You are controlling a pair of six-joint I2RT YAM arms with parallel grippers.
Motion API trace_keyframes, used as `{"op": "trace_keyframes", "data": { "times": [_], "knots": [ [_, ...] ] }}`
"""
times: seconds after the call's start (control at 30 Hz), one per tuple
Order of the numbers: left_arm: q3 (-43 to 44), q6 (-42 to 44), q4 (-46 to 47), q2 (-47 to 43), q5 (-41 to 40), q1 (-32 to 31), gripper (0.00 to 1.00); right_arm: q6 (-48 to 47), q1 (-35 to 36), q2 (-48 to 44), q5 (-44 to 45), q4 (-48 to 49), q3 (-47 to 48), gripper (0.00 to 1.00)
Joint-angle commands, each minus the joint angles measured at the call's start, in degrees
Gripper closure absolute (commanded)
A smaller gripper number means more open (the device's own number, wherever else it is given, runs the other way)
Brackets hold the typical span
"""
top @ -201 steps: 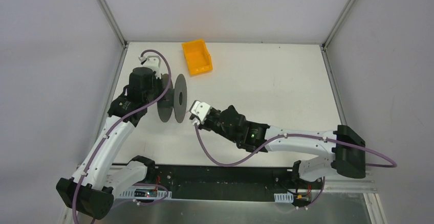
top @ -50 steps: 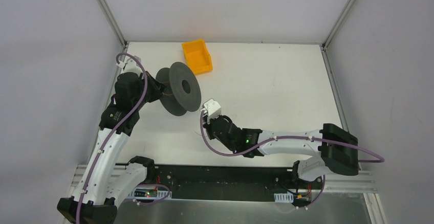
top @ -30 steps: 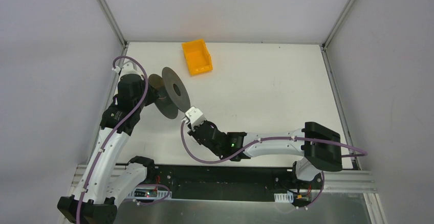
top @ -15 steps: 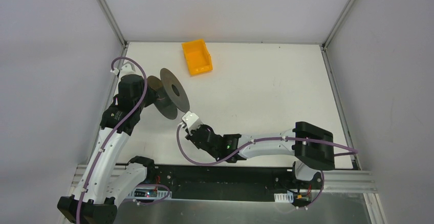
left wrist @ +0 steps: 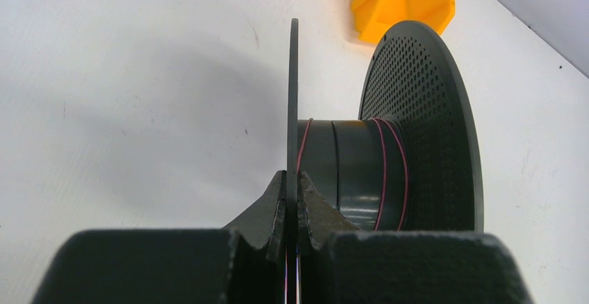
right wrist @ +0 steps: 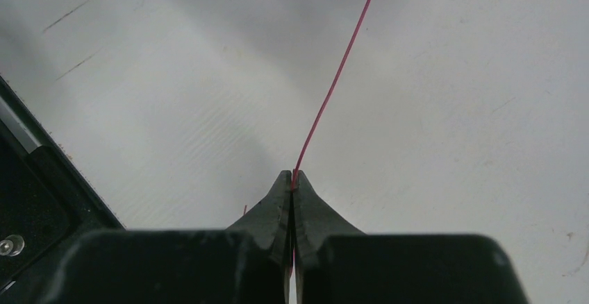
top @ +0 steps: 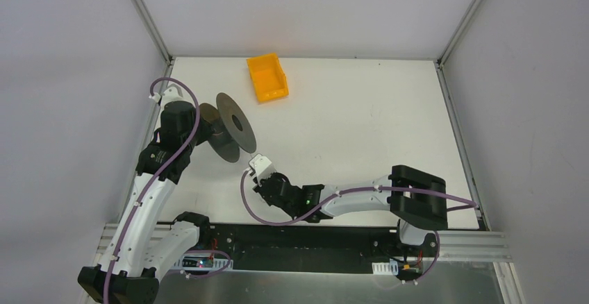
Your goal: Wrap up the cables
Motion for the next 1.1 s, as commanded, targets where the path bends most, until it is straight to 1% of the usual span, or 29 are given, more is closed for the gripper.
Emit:
{"op": "trace_keyframes", "data": {
  "times": [0.0,0.07,0.2,0.23,0.27,0.3,0.4,0.47,0.53,0.6,0.7,0.77,0.83,0.93,1.0,1.07],
  "knots": [
    [1.2,-1.6,3.3,-1.1,-2.1,0.3,1.0,3.6,0.3,0.0,-1.1,3.0,-1.6,1.0],
    [1.1,-1.8,3.3,-1.0,-2.2,0.3,1.0,4.2,0.3,0.5,-1.1,3.0,-1.6,0.93],
    [1.3,-1.6,3.3,-0.8,-2.1,0.3,1.0,5.2,-0.2,3.2,-2.2,3.5,-1.3,0.91],
    [1.2,-1.5,3.3,-0.8,-2.2,0.3,1.0,5.4,-0.3,3.9,-2.6,4.1,-1.3,0.91],
    [1.1,-1.4,3.3,-0.9,-2.1,0.3,1.0,5.5,-0.4,4.9,-3.5,4.5,-1.3,0.97],
    [0.9,-1.4,3.3,-0.9,-2.0,0.3,1.0,5.4,-0.5,5.4,-3.9,5.2,-1.5,1.0],
    [0.0,-1.0,3.3,-1.2,-2.3,0.3,1.0,5.8,-0.7,6.0,-4.4,7.8,-2.5,1.0],
    [-0.6,0.9,3.4,-1.1,-3.3,0.3,1.0,6.2,-0.7,5.7,-3.5,5.3,-1.8,1.0],
    [-0.5,5.1,3.4,-0.2,-3.7,0.3,1.0,4.0,-0.7,4.8,-3.3,2.2,-0.5,1.0],
    [-0.2,9.0,3.4,0.9,-2.8,-0.1,1.0,-1.9,-0.7,2.7,-2.3,0.9,0.3,1.0],
    [0.0,14.0,3.4,2.1,-0.5,-2.1,1.0,-15.8,-1.3,-1.6,-0.4,1.8,1.4,1.0],
    [0.2,18.3,3.0,2.4,-1.1,-4.9,1.0,-26.3,-1.8,-3.6,0.4,4.6,2.0,1.0],
    [0.8,22.8,2.0,2.9,-1.6,-7.8,1.0,-34.7,-2.9,-3.9,2.2,8.9,2.9,1.0],
    [2.7,28.0,-1.4,4.3,-1.0,-10.8,1.0,-43.1,-5.2,-4.0,2.3,11.0,5.5,1.0],
    [3.7,29.3,-3.7,5.2,0.0,-11.1,1.0,-47.3,-5.9,-4.5,0.5,12.6,6.3,1.0],
    [4.6,29.8,-5.8,6.1,0.5,-11.1,1.0,-49.7,-6.2,-5.7,-2.5,12.8,6.8,1.0]
  ]
}}
